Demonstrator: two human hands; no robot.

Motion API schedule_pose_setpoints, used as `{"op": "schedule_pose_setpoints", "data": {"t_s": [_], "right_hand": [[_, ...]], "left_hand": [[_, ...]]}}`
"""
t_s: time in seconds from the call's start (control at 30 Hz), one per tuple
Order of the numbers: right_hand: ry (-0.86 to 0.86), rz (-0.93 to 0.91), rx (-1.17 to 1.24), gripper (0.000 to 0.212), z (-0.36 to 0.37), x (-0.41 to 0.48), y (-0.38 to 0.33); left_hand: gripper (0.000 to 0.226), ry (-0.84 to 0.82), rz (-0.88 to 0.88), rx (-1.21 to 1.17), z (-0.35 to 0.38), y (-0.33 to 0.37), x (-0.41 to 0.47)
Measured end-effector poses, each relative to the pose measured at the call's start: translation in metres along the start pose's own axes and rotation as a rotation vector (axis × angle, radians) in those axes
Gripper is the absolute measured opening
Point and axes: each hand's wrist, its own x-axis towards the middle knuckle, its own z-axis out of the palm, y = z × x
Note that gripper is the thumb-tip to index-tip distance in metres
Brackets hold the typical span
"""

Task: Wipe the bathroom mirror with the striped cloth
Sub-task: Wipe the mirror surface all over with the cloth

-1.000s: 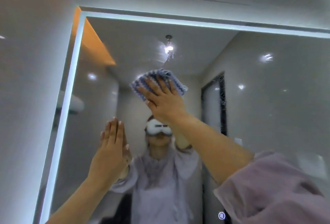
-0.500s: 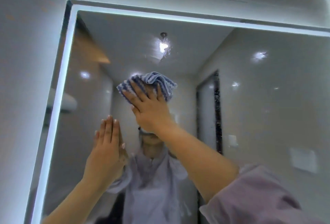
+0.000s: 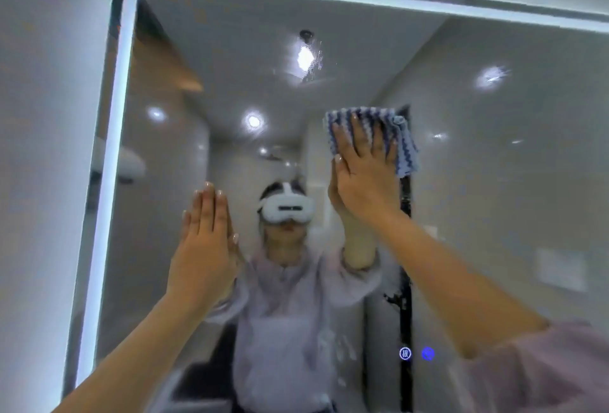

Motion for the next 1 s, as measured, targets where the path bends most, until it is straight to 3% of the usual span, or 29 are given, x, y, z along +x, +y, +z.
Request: {"op": "schedule_pose_setpoints", "data": {"t_s": [0.13,0.23,0.3,0.43,0.5,0.57,0.63,0.77,0.83,0.87,0.9,0.93,1.0], "right_hand": [[-0.109,-0.474,0.007,0.055,0.010,-0.109,-0.028],[-0.192,-0.735,-0.010,0.055,0.008,-0.123,-0.013],[-0.130,-0.655,-0.039,0.054,0.008,-0.094,0.000],[0.017,-0.107,0.047,0.057,0.009,-0.029,0.011],[0.050,-0.044,0.041,0.059,0.018,-0.026,-0.005],[0.077,-0.135,0.039,0.058,0.021,-0.051,-0.023],[0.058,-0.352,0.094,0.057,0.022,-0.104,-0.041],[-0.165,-0.837,0.003,0.048,0.038,-0.228,-0.053],[-0.196,-0.980,0.110,0.050,0.047,-0.260,-0.050],[-0.185,-1.036,0.011,0.050,0.042,-0.259,-0.045],[-0.223,-1.055,-0.081,0.050,0.043,-0.249,-0.037],[-0.293,-0.975,-0.038,0.055,0.036,-0.235,-0.032],[-0.266,-0.743,0.074,0.058,0.022,-0.190,-0.031]], "left_hand": [[0.062,-0.008,0.015,-0.046,0.001,-0.001,-0.001],[0.063,-0.014,-0.007,-0.072,0.001,-0.002,-0.002],[0.063,-0.030,-0.007,-0.066,-0.001,-0.002,-0.002],[0.063,-0.060,0.010,-0.040,-0.005,-0.002,-0.002],[0.063,-0.063,0.008,-0.040,-0.006,-0.002,-0.002],[0.063,-0.047,-0.005,-0.056,-0.007,-0.001,-0.001],[0.063,-0.043,-0.008,-0.061,-0.007,0.001,-0.002],[0.065,-0.083,-0.006,-0.064,-0.003,-0.003,-0.003],[0.065,-0.072,0.000,-0.052,-0.003,-0.003,-0.004],[0.065,-0.084,-0.007,-0.059,-0.004,-0.003,-0.004],[0.066,-0.097,-0.014,-0.070,-0.004,-0.002,-0.003],[0.066,-0.105,-0.017,-0.080,-0.005,-0.002,-0.003],[0.068,-0.104,-0.014,-0.084,-0.007,-0.002,-0.002]]}}
